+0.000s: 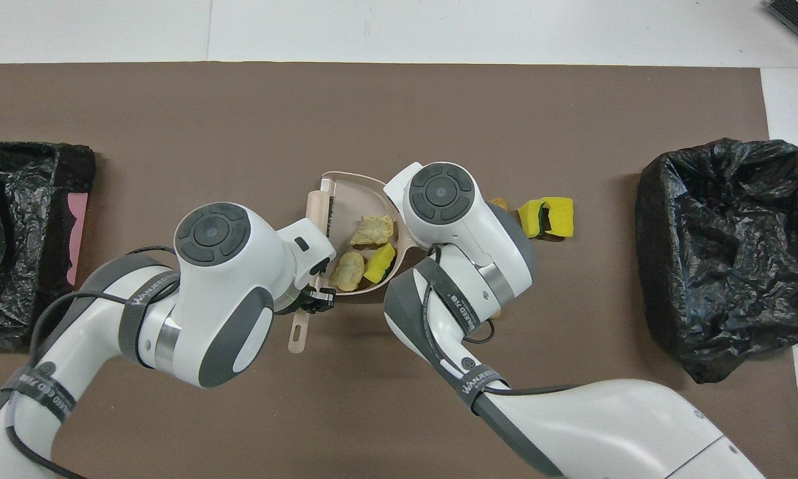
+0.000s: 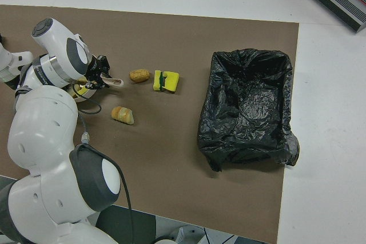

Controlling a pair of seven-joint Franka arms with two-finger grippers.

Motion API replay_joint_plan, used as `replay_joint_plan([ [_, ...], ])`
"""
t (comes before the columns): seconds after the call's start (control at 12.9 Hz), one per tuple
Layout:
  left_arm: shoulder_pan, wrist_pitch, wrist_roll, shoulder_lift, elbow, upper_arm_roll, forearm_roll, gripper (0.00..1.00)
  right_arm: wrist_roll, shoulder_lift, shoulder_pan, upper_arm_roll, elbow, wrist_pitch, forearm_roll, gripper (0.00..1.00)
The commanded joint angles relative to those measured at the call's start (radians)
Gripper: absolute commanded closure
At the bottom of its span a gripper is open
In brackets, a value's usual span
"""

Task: Sweep and dump trash in bin
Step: 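Carry the loaded dustpan over the nearby black bag with the right gripper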

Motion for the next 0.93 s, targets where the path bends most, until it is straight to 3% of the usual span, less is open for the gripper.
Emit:
replay_joint_plan([
  [0.0,0.023,-0.060,-0.074,-0.073,0.002,0.020,-0.006,1.00,-0.009,-0.034,-0.039,0.013,-0.026,0.021,0.030,1.00],
  [0.23,0.086,-0.139,-0.079,-0.156,-0.021,0.025,0.007,1.00,-0.088,-0.086,-0.079,0.011,-0.023,-0.017,0.078,1.00],
  [0.47,0.054,-0.073,-0.109,-0.292,-0.227,0.008,0.010,1.00,-0.150,-0.173,-0.149,0.011,-0.015,-0.137,0.084,1.00],
  [0.54,0.025,-0.030,-0.149,-0.335,-0.289,-0.001,0.010,1.00,-0.205,-0.196,-0.200,0.011,-0.015,-0.170,0.084,1.00],
  [0.85,-0.178,0.049,-0.381,-0.341,-0.384,-0.007,0.010,1.00,-0.465,-0.212,-0.390,0.010,0.012,-0.241,0.084,1.00],
])
